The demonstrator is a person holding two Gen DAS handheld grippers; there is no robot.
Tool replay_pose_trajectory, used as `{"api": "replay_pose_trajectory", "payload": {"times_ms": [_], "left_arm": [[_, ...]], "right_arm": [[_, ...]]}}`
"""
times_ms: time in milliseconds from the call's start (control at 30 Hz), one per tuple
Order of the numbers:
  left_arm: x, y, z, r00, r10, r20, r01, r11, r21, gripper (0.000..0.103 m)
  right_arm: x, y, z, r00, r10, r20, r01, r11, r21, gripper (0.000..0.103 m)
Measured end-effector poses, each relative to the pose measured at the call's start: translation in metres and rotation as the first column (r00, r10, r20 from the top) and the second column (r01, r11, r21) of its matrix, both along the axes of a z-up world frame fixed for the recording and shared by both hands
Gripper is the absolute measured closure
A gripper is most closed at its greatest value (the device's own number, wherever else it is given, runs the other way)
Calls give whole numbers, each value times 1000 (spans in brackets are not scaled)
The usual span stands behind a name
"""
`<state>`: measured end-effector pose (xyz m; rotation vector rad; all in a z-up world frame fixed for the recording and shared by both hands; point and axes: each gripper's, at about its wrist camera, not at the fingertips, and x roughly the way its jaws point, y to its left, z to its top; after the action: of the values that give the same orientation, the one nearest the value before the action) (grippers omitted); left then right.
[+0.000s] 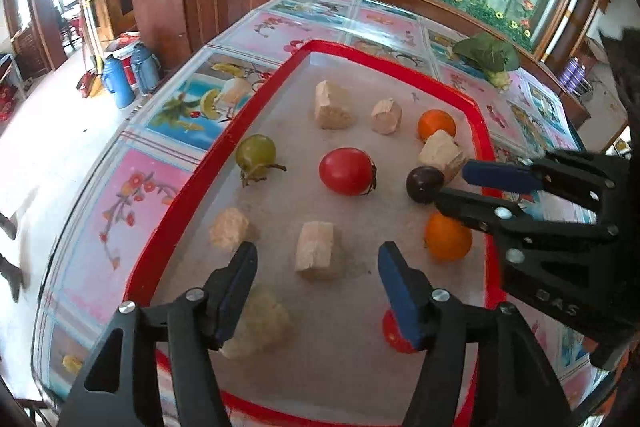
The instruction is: Organize fruits
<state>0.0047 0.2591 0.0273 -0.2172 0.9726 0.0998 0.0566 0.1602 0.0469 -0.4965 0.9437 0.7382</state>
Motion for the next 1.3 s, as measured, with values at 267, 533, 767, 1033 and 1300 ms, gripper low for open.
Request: {"api": "replay_pose_trajectory", "payload": {"times_ms": [267, 533, 767, 1033, 1300], "left_arm": [[-47, -17, 29, 982, 174, 67, -178, 982, 57, 15], [-105, -51, 32, 963, 245, 109, -256, 962, 96, 4], [-122, -63, 24, 954, 284, 91, -295, 945, 141, 1], [-129, -79, 17, 963, 267, 25, -266, 938, 224, 0], [-123, -69, 15, 980, 194, -41, -177, 949, 260, 0]], "right_arm": [[-34, -44, 28, 996, -86, -31, 88, 993, 75, 64], [-95, -91, 35, 986, -167, 11, 165, 982, 93, 16], [-111, -107, 20, 966, -260, 8, 259, 965, 34, 11], [-117, -110, 14, 972, -230, 43, 232, 972, -47, 10], [-114, -106, 2, 979, -201, 15, 202, 975, -90, 10]]}}
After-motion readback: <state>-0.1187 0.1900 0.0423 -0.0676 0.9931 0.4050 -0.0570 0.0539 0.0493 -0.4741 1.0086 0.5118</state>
